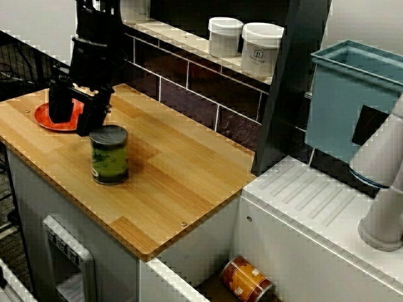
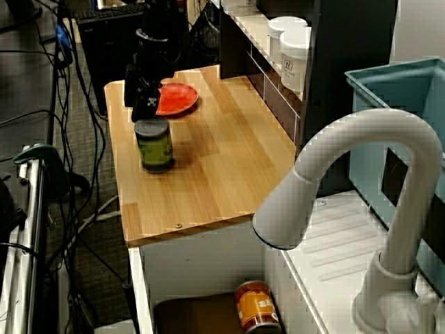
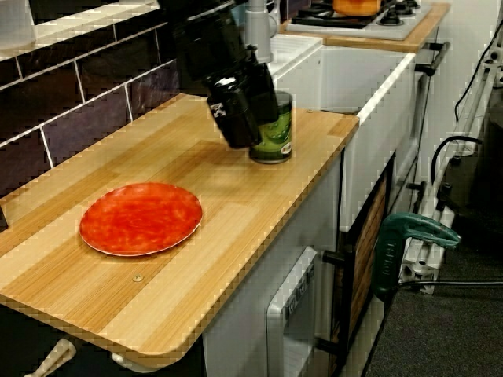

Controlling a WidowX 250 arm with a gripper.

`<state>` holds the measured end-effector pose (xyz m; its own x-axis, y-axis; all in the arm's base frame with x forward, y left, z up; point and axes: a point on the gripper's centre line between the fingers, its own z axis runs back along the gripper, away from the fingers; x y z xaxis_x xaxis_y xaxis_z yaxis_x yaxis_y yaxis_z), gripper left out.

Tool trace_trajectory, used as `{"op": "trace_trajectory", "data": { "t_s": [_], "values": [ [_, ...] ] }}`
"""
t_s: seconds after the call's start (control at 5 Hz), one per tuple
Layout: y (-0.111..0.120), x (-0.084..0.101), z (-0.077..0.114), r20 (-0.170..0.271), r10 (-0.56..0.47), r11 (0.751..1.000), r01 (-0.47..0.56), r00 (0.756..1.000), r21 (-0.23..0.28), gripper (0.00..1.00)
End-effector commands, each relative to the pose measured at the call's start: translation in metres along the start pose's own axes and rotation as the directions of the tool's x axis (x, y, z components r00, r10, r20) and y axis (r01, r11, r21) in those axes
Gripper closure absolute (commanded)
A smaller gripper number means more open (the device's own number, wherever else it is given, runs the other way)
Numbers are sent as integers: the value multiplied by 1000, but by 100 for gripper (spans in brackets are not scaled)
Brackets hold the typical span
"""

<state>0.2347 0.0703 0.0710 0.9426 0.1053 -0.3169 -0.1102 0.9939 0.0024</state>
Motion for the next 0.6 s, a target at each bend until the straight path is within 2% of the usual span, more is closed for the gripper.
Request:
{"op": "trace_trajectory", "data": {
  "t_s": [0.0,0.2,0.4],
  "values": [
    [-42,-20,-4,54,102,994,-104,993,38,0],
    [-56,-23,-1,39,108,994,-109,993,18,0],
    [-61,-22,-2,34,106,994,-107,994,25,0]
  ]
}}
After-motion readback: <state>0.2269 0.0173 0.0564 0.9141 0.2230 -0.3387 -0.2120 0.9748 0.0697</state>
